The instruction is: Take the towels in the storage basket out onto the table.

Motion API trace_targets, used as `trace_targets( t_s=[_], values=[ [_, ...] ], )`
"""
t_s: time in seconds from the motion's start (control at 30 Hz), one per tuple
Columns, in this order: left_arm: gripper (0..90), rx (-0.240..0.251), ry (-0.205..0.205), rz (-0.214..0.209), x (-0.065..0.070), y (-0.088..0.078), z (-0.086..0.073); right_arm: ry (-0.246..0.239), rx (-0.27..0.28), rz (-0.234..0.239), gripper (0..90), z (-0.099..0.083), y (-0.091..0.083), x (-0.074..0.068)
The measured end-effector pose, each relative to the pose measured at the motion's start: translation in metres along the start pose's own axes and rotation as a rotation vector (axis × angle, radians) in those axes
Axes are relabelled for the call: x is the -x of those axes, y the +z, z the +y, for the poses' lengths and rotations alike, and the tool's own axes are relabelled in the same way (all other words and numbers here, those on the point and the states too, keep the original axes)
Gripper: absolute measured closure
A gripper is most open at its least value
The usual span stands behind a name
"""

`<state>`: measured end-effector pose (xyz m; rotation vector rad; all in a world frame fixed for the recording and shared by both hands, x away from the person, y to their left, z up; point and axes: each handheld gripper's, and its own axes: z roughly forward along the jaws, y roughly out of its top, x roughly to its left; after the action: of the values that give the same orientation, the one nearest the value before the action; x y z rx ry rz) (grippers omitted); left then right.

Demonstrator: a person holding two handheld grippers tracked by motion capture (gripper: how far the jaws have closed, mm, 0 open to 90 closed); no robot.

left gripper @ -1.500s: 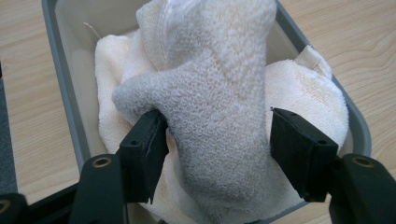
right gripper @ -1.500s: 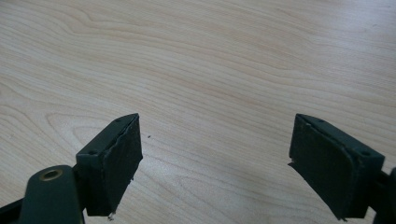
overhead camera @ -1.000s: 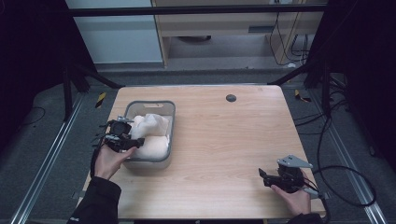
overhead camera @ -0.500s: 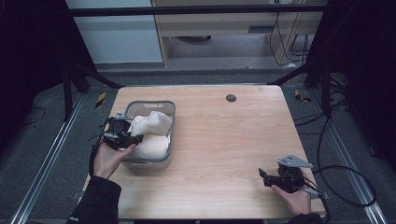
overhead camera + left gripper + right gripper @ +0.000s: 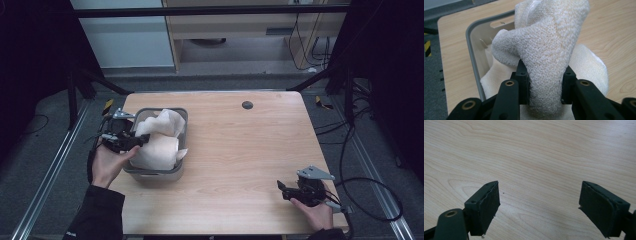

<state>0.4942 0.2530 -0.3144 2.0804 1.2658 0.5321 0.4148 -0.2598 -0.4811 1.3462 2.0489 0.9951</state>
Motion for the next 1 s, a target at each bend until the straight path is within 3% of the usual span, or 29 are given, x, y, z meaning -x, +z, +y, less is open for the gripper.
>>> trace_targets(
  t_s=[1.0],
  values=[
    [68.3,0.090,0.035,-0.011,0.008,-0.048,0.031,0.000,0.003,0.000,16.7,0.000,0.000,0.001]
  ],
)
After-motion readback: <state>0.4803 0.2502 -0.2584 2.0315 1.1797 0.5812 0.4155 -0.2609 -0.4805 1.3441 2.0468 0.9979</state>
